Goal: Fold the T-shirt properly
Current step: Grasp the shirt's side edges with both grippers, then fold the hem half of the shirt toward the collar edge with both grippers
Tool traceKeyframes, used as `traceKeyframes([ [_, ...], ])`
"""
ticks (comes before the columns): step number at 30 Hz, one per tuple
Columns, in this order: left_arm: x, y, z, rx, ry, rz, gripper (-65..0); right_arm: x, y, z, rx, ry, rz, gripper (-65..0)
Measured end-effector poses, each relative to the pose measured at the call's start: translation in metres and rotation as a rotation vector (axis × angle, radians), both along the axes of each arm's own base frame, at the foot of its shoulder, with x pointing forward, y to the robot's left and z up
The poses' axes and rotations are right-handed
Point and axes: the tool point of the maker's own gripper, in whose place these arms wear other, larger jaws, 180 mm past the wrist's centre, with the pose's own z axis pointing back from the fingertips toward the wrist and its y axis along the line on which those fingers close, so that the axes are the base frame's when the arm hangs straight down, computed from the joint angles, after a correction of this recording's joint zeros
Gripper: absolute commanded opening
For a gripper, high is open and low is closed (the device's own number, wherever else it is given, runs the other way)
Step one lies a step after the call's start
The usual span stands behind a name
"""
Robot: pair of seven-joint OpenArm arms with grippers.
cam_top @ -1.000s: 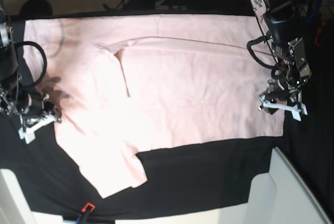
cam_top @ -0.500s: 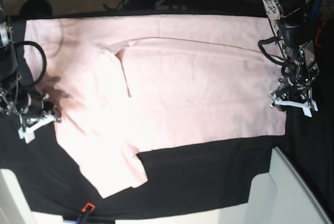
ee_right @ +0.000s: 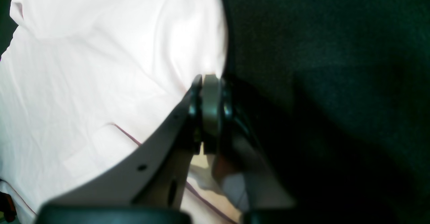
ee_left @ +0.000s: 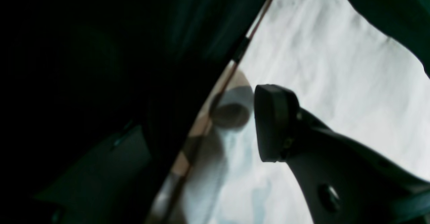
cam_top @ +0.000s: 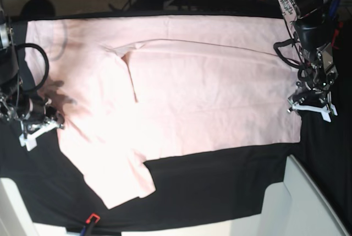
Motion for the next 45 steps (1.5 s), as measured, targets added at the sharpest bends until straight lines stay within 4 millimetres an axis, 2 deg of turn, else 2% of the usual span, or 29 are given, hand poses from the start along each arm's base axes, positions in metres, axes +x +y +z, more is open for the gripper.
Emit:
traceKeyframes([
  [2, 0.002, -0.002, 0.0, -0.003, -0.001, -0.002, -33.8, 0.0, 0.0, 0.0, 0.0, 0.0, 0.0, -64.9],
  [4, 0.002, -0.006, -0.001, -0.009, -0.002, -0.003, -43.3, 0.0, -0.001, 0.0, -0.001, 0.0, -0.001, -64.9],
  [7, 0.004, -0.011, -0.003, -0.018, -0.006, -0.005, -53.1, 0.0, -0.001, 0.0, -0.002, 0.0, -0.001, -64.9],
  [13, 0.004, -0.014, -0.005, -0.027, -0.008, -0.006, -65.0, 0.0, -0.002, 0.0, -0.003, 0.0, -0.001, -64.9],
  [20, 0.005, -0.017, -0.005, -0.036, -0.009, -0.008, -65.0, 0.0, -0.002, 0.001, -0.002, -0.001, -0.002, -64.9],
  [24, 0.009, -0.024, 0.003, -0.031, -0.025, -0.025, -65.0, 0.003, -0.003, 0.003, -0.004, -0.003, -0.005, -64.9],
  [27, 0.012, -0.032, 0.014, -0.01, -0.06, -0.043, -65.0, 0.014, -0.009, 0.013, 0.029, -0.04, -0.067, -64.9],
  [33, 0.01, -0.029, 0.026, 0.023, -0.086, -0.054, -65.0, 0.02, -0.027, 0.03, 0.007, -0.085, -0.069, -64.9],
  [45, -0.007, -0.026, 0.054, 0.108, -0.139, -0.094, -65.0, 0.006, -0.04, 0.032, -0.008, -0.043, -0.033, -64.9],
])
